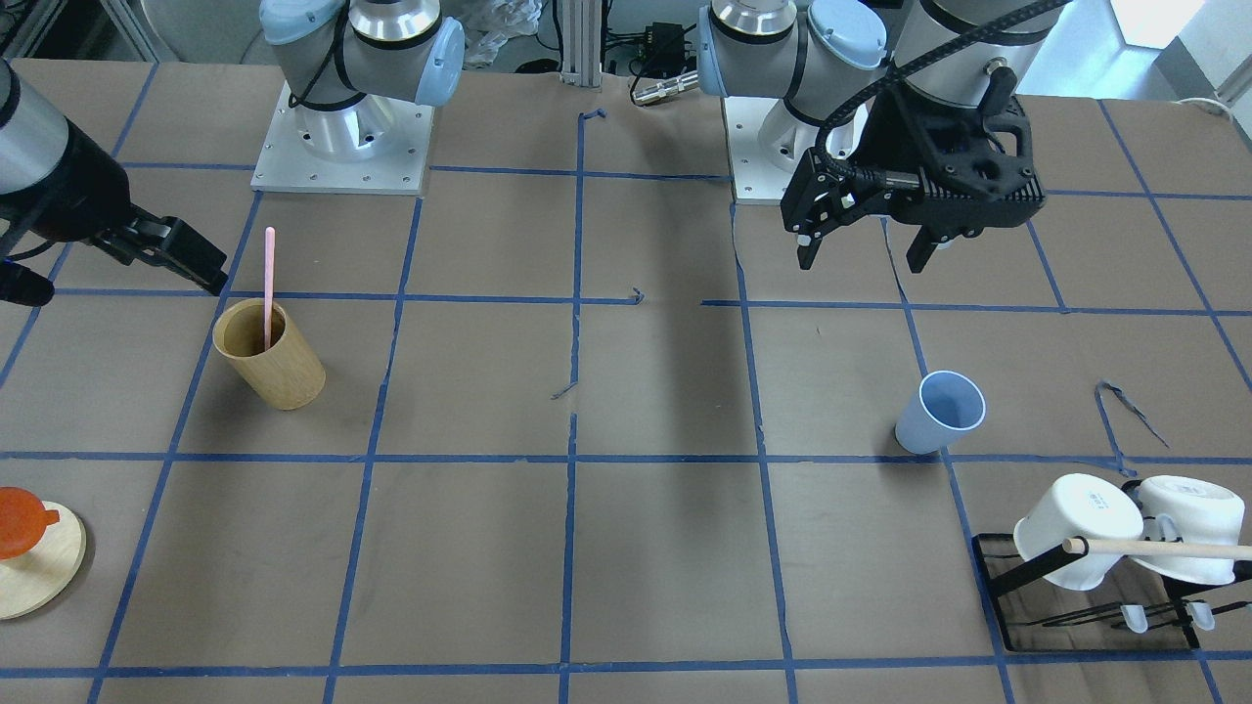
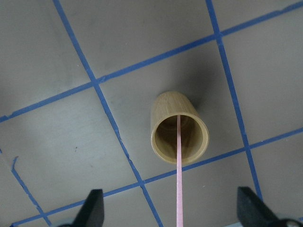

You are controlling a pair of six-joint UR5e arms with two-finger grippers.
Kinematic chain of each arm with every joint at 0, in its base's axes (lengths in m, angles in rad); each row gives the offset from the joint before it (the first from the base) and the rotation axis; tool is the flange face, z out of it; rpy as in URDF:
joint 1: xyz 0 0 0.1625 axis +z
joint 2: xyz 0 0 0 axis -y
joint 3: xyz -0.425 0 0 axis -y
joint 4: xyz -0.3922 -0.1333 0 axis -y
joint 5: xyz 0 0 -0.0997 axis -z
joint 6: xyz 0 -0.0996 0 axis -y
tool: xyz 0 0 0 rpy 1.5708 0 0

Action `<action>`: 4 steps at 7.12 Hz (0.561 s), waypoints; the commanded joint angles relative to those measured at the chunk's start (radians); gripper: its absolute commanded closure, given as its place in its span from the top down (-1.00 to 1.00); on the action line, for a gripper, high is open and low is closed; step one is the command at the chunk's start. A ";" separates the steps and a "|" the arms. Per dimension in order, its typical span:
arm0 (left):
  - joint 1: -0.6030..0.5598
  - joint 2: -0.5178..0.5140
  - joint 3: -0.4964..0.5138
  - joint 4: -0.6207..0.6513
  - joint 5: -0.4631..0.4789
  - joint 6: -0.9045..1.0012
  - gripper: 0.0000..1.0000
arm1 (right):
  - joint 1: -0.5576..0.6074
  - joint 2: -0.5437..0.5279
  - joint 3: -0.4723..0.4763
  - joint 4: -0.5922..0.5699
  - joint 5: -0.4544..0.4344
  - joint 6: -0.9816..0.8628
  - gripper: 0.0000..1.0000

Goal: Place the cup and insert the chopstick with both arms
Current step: 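Lower the left gripper to the blue cup while the right descends over the bamboo cup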

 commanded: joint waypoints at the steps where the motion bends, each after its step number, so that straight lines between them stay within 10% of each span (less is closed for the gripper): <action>1: 0.009 0.003 -0.021 0.004 0.007 0.028 1.00 | -0.024 0.039 0.022 0.072 -0.002 0.038 1.00; 4: 0.094 -0.017 -0.142 0.065 0.003 0.196 1.00 | -0.051 0.090 0.146 0.078 0.008 0.094 0.85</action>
